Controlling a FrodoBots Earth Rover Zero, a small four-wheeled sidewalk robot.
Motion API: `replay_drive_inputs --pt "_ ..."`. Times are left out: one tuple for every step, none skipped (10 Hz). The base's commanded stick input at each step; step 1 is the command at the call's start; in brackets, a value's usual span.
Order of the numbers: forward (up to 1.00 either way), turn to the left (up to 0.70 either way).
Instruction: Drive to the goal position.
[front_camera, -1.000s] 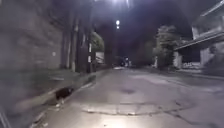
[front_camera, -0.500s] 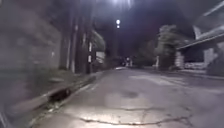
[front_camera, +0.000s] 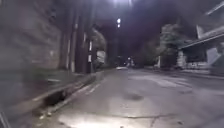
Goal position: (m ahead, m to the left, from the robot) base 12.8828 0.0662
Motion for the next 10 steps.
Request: replay_drive_inputs --pt "0.50 0.00" --pt "0.50 0.00" --pt "0.50 0.00" --pt "0.50 0.00" --pt "0.50 0.00" --pt "0.50 0.00" --pt "0.50 0.00" --pt "0.50 0.00" --pt "0.50 0.00" --pt "0.50 0.00"
